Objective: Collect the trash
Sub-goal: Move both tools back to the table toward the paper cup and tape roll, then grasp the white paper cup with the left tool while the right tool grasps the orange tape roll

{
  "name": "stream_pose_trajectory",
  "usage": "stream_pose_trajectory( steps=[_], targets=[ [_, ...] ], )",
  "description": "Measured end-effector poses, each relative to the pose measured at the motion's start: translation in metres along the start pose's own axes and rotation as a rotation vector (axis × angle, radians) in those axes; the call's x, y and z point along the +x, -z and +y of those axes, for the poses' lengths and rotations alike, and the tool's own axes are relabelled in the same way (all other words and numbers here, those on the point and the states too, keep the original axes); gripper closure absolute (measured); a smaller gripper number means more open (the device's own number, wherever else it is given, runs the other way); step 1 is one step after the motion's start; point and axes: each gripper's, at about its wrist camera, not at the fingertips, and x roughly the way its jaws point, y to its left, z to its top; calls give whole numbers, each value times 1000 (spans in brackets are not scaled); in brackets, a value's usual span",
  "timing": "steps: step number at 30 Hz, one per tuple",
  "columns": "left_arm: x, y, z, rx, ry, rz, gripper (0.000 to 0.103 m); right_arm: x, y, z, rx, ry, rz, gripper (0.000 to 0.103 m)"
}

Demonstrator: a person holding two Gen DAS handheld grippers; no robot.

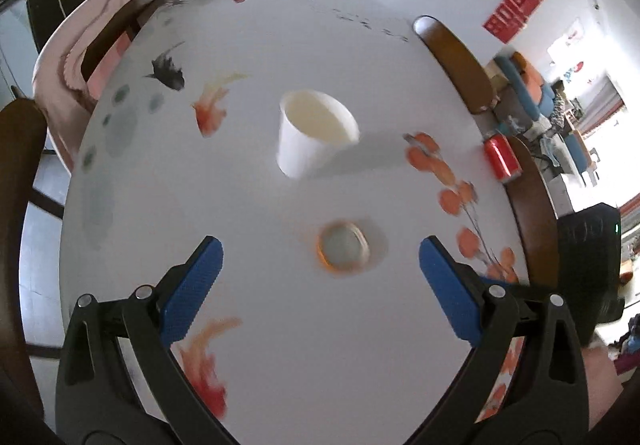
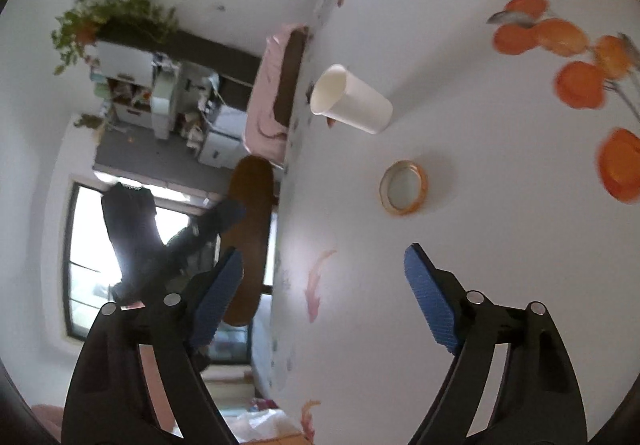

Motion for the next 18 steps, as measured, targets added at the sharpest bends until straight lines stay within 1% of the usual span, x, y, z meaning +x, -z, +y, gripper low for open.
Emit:
stream_pose_trajectory(
  steps=[2,4,7,10,14,18],
  targets=[
    [10,-17,8,-2,-5,10,7,13,-7,-5,16,12,21,30],
    [25,-35,14,13,-10,29,7,27,-16,-11,30,32,34,31],
    [43,-54,25,20,-18,53,7,44,-25,-22,48,90,52,34],
    [61,-70,36,19,-14,75,7,54,-30,-30,60,106,59,36],
    [84,-83,37,102,-7,113,7,58,-33,-39,75,122,60,41],
    [101,-96,36,203,-18,153,7,63,-35,-41,63,154,59,43]
  ],
)
